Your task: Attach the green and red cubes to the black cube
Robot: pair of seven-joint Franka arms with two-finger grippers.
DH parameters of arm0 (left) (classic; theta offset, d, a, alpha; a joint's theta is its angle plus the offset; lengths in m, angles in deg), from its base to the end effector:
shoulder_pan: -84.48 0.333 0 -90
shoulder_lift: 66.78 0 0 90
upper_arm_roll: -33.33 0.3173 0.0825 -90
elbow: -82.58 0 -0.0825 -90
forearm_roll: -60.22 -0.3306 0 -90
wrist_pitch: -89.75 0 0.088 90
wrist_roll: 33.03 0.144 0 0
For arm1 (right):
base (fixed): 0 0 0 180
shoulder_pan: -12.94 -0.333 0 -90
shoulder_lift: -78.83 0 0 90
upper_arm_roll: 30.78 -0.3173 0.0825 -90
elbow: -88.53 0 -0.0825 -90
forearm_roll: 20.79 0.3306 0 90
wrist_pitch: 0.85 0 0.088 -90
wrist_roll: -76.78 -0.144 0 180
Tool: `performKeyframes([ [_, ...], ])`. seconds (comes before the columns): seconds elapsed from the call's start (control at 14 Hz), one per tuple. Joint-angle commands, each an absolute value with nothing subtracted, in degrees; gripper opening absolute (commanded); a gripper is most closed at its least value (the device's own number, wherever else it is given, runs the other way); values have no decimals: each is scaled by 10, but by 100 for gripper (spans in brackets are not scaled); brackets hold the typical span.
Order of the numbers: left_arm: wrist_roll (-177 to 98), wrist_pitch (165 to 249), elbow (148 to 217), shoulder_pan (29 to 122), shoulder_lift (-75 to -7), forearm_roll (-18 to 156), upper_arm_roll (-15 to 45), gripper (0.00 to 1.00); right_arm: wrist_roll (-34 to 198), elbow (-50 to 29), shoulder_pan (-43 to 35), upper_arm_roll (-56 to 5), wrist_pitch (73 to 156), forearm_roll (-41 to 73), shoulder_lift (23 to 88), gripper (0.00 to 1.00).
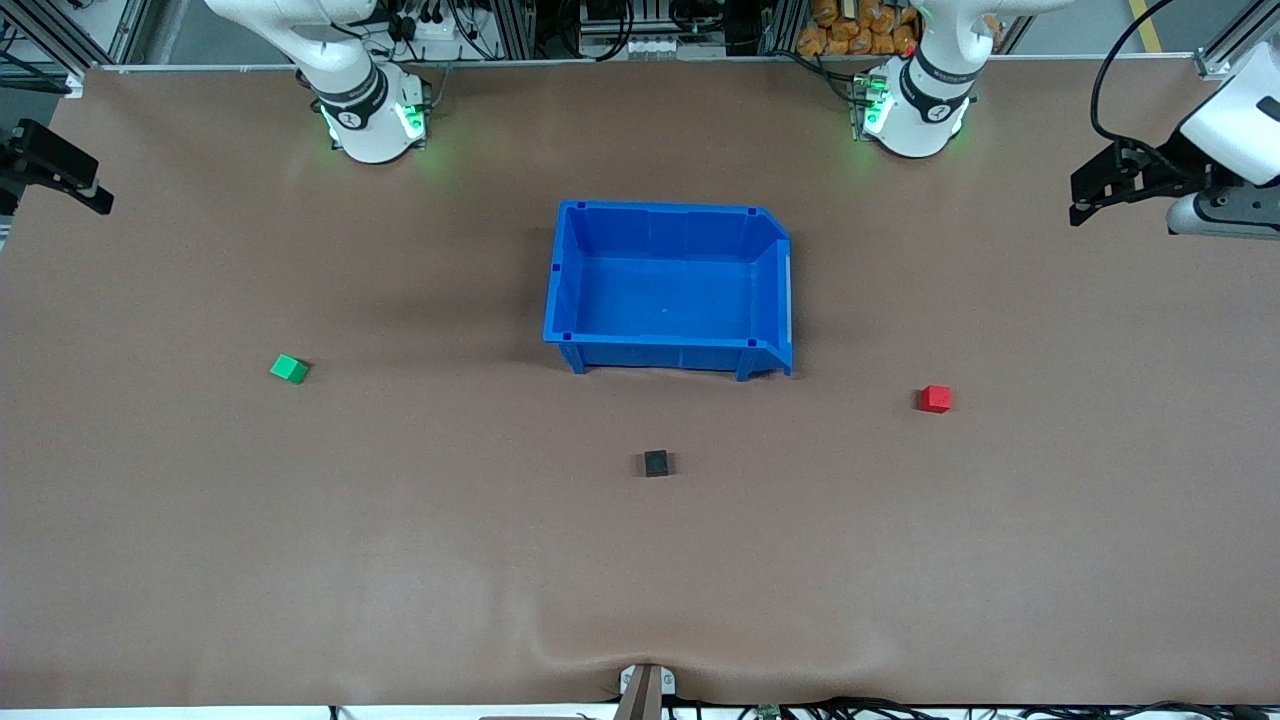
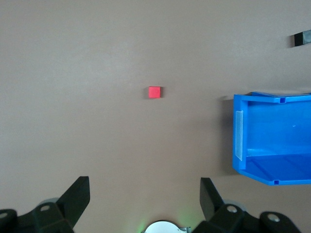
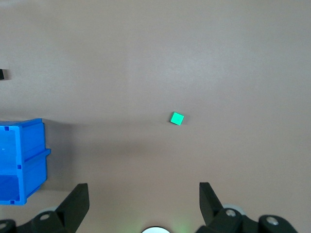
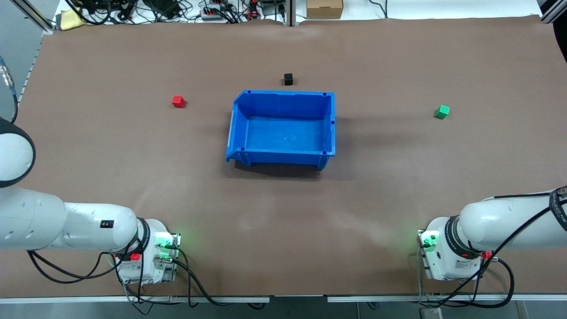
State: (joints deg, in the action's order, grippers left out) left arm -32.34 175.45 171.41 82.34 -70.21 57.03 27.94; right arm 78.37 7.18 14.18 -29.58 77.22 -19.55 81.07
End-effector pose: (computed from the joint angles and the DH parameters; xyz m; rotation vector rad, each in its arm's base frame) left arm 0.4719 -0.0555 0.6200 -3.0734 0.2139 -0.0133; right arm 0.4642 -0.0166 0.6512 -3.1188 0.0164 0.0271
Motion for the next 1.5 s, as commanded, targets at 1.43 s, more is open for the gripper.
performKeyframes([
  [1.43, -333, 1883, 1792, 837, -561, 559, 281, 100, 788, 57, 136, -290, 770, -206, 826, 100],
])
